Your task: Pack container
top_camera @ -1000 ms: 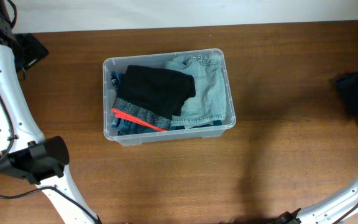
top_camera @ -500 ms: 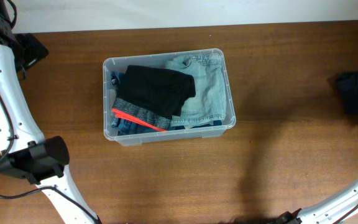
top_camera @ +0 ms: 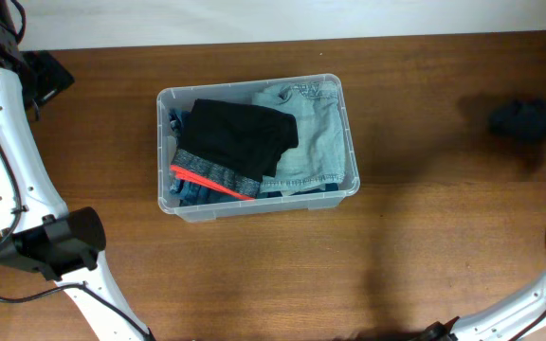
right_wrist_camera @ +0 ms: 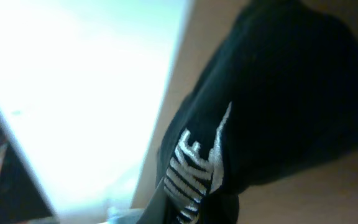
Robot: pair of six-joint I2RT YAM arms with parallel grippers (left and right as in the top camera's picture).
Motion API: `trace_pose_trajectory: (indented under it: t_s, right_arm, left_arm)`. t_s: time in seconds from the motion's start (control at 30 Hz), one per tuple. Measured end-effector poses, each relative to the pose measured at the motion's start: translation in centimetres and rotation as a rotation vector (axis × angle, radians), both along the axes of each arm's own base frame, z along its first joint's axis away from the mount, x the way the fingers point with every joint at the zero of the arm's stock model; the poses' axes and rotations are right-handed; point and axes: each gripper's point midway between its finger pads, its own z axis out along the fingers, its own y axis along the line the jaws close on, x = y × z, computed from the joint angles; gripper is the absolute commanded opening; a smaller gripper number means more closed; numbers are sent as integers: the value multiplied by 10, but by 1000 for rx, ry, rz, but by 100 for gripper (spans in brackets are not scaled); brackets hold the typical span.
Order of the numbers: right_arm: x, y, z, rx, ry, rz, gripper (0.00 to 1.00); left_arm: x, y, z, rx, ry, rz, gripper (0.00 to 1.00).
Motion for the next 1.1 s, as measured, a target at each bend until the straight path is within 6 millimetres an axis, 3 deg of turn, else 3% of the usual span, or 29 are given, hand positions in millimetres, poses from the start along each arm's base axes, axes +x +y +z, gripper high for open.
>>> trace_pose_trajectory:
  t_s: [0.13, 0.23, 0.4, 0.53, 0.67, 0.9, 1.1]
  right_arm:
    - [7, 29, 70, -63, -102, 65, 4]
    - [15, 75, 132, -129, -191, 154, 4]
    - [20, 189, 216, -214, -336, 365, 4]
    - [10, 290, 255, -217, -421, 567, 4]
    - [-1, 376, 263, -183, -457, 757, 4]
    - [-31, 521, 249, -146, -445, 1025, 4]
    - [-60, 610, 219, -150, -404, 1175, 4]
  left_arm:
    - [0, 0, 0, 0, 0, 0, 99]
    - [0, 0, 0, 0, 0, 0, 99]
    - [0, 0, 0, 0, 0, 0, 99]
    - [0, 0, 0, 0, 0, 0, 99]
    - [0, 0, 0, 0, 0, 0, 99]
    - [0, 0, 0, 0, 0, 0, 99]
    - [0, 0, 0, 0, 0, 0, 99]
